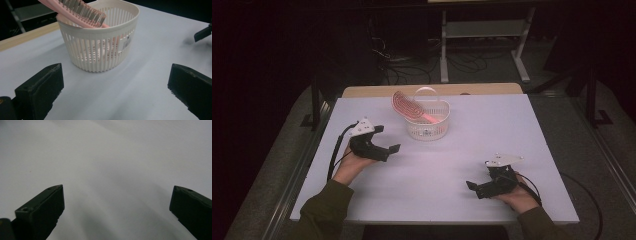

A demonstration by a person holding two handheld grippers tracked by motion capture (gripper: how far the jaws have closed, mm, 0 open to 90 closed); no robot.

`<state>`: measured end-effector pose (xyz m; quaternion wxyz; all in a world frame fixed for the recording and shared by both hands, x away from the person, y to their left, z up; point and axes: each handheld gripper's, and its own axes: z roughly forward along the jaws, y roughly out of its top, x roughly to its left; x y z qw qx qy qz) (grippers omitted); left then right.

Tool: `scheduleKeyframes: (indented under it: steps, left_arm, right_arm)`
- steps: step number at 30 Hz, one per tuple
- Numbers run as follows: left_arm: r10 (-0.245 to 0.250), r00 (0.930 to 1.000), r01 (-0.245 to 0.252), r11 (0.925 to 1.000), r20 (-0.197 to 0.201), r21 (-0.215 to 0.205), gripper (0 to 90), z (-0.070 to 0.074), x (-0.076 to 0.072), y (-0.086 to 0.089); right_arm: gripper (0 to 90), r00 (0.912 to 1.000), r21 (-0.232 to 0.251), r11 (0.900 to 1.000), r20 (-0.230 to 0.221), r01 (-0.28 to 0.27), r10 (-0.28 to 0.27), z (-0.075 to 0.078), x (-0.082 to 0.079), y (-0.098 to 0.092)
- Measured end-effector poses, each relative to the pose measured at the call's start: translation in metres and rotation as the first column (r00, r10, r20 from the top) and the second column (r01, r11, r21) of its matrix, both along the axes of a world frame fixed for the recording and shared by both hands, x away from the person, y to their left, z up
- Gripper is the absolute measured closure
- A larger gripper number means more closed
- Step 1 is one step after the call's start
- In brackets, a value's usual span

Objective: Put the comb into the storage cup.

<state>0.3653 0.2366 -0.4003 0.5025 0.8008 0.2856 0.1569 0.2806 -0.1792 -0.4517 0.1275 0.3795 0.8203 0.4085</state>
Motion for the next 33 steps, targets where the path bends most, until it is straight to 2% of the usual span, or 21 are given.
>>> scheduleKeyframes:
  steps: [9,21,24,33]
  left_arm:
    - [-0.022,0.9998,0.022,0.9994,-0.001,0.028,1.0,-0.004,-0.015,0.004]
    - [-0.050,0.9979,0.054,0.9944,-0.042,0.090,0.9,-0.015,-0.033,0.009]
    - [-0.064,0.9967,0.068,0.9949,-0.050,0.075,0.8,-0.018,-0.037,0.009]
    - [-0.068,0.9938,0.075,0.9943,-0.088,0.076,0.0,-0.028,-0.050,0.017]
  right_arm:
    - [0.0,1.0000,0.000,1.000,-0.001,0.003,-0.003,0.000,0.000,0.000]
    - [0.0,1.0000,-0.001,1.000,0.002,0.001,-0.001,0.000,0.000,-0.001]
    - [0.0,1.0000,-0.004,1.000,0.003,0.002,-0.002,0.000,0.000,-0.001]
    - [0.0,1.0000,-0.003,1.000,0.005,0.005,-0.005,0.000,0.000,-0.001]
